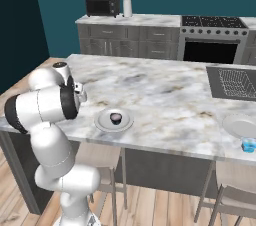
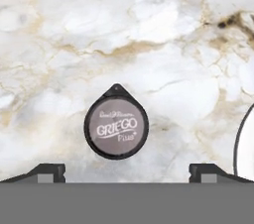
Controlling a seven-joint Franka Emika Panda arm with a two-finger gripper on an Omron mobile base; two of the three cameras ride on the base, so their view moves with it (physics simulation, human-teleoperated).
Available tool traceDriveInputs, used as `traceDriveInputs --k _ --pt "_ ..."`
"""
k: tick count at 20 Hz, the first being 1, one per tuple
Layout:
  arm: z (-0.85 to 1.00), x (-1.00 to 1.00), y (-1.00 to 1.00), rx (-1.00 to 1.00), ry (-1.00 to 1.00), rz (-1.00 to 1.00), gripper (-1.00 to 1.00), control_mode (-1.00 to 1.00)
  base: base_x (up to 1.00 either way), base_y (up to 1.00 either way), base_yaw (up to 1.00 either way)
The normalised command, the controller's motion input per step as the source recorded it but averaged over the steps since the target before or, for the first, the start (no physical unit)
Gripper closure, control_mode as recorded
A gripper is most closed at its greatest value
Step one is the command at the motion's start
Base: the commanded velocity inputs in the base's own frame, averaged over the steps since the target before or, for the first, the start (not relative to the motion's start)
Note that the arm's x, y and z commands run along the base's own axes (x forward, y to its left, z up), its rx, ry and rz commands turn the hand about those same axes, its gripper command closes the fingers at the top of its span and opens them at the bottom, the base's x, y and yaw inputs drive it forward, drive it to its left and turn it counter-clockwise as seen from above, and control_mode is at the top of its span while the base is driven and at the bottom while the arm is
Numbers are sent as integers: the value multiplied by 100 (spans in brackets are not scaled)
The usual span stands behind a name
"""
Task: Place two yogurt containers on each plate.
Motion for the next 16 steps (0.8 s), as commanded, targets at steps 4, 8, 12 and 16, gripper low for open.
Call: traceDriveInputs --k 4,8,12,16 --pt "-5 0 13 2 0 -1 -100 -100 0 0 0" --pt "-25 6 0 0 0 0 -100 -100 0 0 0" --pt "-30 2 0 0 1 0 -100 -100 0 0 0" --pt "-28 0 1 0 1 0 -100 -100 0 0 0"
